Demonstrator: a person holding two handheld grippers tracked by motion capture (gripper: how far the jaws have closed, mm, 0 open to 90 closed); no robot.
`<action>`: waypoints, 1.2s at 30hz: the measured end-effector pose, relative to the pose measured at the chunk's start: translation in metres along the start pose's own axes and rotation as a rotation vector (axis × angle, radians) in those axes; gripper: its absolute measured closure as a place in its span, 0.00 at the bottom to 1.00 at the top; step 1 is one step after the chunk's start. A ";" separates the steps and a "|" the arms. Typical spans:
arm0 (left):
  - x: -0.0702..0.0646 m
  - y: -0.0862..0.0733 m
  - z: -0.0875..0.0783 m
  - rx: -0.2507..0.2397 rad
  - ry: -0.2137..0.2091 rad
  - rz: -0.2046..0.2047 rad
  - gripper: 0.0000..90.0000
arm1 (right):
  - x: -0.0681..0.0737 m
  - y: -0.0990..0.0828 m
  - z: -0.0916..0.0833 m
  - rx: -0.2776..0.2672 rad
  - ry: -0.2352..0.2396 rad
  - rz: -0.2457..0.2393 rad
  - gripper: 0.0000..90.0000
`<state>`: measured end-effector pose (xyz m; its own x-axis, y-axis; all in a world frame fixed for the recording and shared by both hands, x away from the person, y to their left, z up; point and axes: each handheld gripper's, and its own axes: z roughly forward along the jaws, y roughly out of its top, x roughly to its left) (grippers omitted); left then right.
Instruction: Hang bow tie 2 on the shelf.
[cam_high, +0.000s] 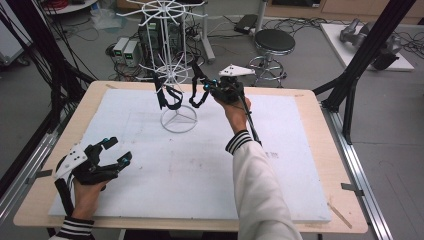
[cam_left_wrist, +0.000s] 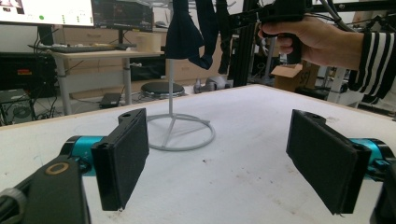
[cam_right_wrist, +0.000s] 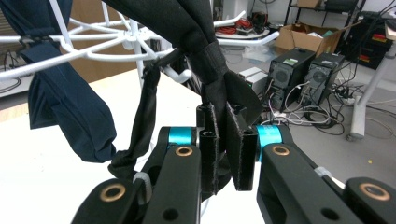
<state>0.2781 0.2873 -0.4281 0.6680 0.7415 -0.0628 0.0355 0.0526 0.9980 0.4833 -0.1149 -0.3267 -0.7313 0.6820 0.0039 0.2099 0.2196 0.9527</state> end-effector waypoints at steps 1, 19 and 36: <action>0.000 0.000 0.000 0.001 0.000 -0.001 0.24 | 0.000 0.000 0.001 0.002 0.001 0.004 0.94; 0.000 0.000 -0.001 0.003 -0.001 0.002 0.24 | 0.002 -0.005 0.010 0.034 0.025 -0.012 0.80; 0.001 -0.004 -0.001 0.017 0.004 0.010 0.24 | 0.015 -0.003 -0.009 0.068 -0.068 -0.019 0.02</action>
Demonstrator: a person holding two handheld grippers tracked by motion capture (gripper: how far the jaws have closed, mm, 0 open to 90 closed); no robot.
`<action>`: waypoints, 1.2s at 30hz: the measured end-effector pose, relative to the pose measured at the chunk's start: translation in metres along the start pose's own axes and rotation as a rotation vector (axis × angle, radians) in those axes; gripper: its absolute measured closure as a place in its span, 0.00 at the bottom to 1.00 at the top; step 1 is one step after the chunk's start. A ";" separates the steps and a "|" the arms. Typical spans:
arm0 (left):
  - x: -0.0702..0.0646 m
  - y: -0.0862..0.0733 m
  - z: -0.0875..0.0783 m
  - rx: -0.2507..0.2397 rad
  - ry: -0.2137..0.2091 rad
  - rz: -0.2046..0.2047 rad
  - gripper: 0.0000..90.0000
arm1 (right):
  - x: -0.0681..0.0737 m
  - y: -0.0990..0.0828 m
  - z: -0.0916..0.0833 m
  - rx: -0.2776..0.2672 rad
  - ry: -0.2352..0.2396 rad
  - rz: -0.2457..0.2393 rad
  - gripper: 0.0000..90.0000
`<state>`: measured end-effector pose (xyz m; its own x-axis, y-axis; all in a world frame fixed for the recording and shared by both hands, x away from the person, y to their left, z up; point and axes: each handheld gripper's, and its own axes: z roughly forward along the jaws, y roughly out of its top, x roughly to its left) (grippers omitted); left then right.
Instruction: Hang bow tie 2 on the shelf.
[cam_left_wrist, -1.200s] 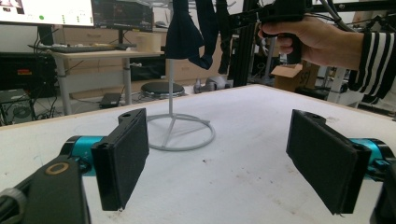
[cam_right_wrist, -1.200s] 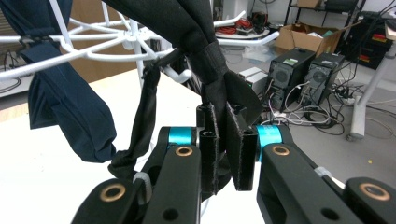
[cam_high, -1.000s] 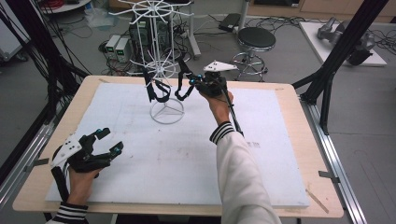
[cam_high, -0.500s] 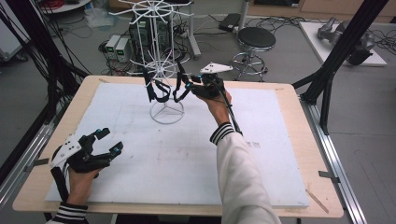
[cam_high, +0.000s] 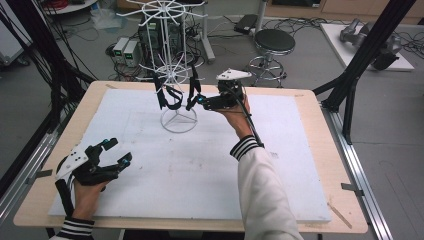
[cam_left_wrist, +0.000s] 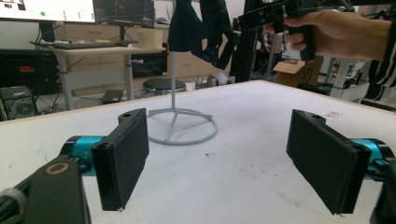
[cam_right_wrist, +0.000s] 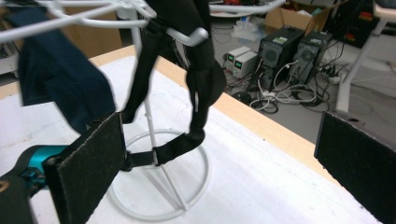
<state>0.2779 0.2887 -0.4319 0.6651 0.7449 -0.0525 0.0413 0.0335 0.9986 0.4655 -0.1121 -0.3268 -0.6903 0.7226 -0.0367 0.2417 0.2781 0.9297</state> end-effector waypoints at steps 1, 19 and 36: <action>0.000 0.000 0.000 -0.006 -0.001 -0.004 0.24 | 0.002 -0.001 -0.004 -0.019 -0.006 -0.006 0.02; -0.001 -0.001 -0.002 -0.015 -0.002 -0.007 0.24 | 0.014 -0.057 -0.130 -0.147 -0.108 0.044 0.02; -0.011 -0.015 -0.006 -0.024 0.010 0.027 0.24 | 0.028 -0.175 -0.211 -0.276 -0.254 0.068 0.02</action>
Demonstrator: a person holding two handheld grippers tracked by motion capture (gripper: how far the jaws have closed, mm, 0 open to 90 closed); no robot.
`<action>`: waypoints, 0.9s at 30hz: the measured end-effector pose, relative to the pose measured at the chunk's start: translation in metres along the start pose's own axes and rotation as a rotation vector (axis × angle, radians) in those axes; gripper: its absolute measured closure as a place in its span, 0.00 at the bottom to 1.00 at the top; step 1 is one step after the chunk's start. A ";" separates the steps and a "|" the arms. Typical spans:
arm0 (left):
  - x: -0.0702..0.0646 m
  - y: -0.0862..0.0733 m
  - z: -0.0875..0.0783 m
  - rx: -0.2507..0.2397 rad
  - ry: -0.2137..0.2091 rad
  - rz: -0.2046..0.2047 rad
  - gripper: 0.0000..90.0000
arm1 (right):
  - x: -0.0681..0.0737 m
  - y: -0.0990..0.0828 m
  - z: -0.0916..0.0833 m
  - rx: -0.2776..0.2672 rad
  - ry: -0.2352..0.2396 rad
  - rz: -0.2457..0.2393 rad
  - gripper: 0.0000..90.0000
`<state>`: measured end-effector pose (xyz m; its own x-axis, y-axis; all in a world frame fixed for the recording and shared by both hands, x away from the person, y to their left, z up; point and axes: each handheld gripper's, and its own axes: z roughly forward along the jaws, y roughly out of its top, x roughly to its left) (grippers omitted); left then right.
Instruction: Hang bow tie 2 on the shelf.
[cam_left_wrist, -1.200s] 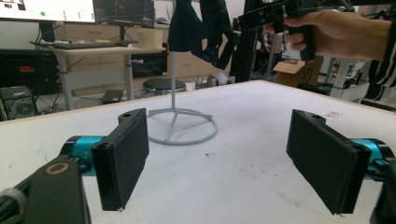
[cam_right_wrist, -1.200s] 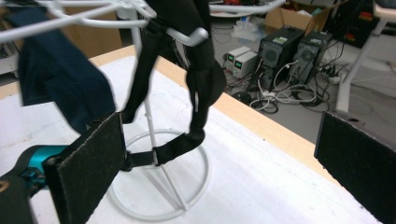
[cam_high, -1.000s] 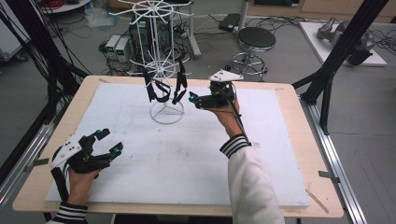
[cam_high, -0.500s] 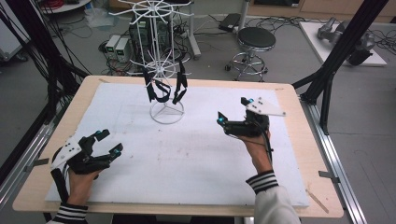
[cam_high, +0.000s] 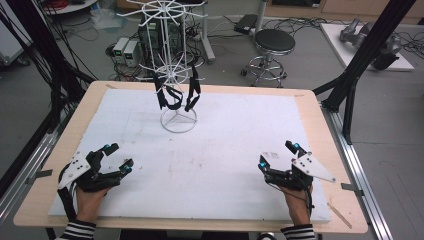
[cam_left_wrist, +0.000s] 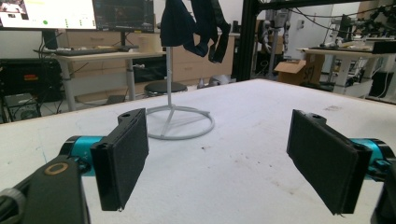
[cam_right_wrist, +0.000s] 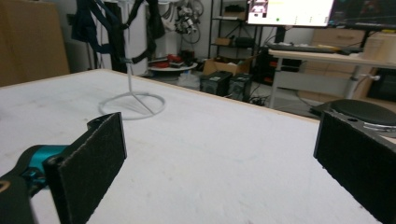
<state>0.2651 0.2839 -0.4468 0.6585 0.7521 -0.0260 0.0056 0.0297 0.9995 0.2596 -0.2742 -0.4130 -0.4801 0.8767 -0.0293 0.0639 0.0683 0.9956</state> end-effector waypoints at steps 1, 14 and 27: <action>0.000 -0.001 -0.001 -0.001 -0.005 -0.003 0.24 | -0.001 -0.004 -0.002 -0.004 -0.005 0.004 0.02; -0.004 -0.009 -0.007 -0.041 0.014 0.029 0.22 | -0.001 -0.035 -0.004 -0.059 -0.045 0.018 0.02; -0.004 -0.009 -0.008 -0.048 0.014 0.024 0.21 | 0.004 -0.041 -0.003 -0.066 -0.031 -0.006 0.02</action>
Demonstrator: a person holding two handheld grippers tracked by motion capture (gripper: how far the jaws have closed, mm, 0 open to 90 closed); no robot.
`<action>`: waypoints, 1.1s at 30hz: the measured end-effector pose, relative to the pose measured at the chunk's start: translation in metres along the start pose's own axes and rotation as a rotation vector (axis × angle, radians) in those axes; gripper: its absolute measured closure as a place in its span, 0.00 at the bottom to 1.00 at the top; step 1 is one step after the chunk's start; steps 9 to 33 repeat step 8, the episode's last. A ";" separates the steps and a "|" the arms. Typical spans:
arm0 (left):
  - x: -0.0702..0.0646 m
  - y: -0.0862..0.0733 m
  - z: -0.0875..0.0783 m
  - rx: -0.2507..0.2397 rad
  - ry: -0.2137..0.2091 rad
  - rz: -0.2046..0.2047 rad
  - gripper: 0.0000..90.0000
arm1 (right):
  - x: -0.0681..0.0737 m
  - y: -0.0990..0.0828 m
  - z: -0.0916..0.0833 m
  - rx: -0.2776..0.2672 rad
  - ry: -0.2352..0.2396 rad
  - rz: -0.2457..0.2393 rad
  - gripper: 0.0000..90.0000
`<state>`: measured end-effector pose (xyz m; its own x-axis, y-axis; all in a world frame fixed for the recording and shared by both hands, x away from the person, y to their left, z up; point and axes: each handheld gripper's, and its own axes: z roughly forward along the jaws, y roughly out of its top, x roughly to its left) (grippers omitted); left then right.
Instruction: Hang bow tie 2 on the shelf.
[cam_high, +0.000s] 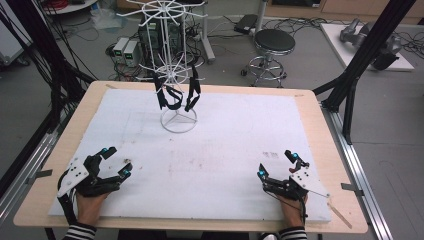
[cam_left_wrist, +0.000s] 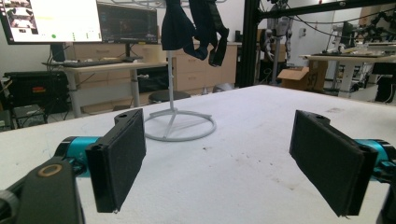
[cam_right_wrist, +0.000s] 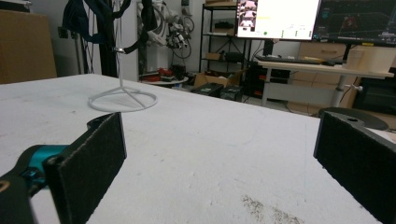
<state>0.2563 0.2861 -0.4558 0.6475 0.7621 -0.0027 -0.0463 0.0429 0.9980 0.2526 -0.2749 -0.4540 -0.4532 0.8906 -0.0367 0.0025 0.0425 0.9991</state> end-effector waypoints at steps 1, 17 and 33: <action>0.000 0.000 0.000 0.000 0.000 -0.001 0.21 | 0.000 0.000 0.000 -0.004 -0.005 -0.003 0.02; -0.001 0.000 0.000 -0.001 0.005 0.010 0.21 | 0.000 -0.001 -0.001 -0.009 -0.013 -0.007 0.02; -0.001 0.000 0.000 -0.001 0.005 0.010 0.21 | 0.000 -0.001 -0.001 -0.009 -0.013 -0.007 0.02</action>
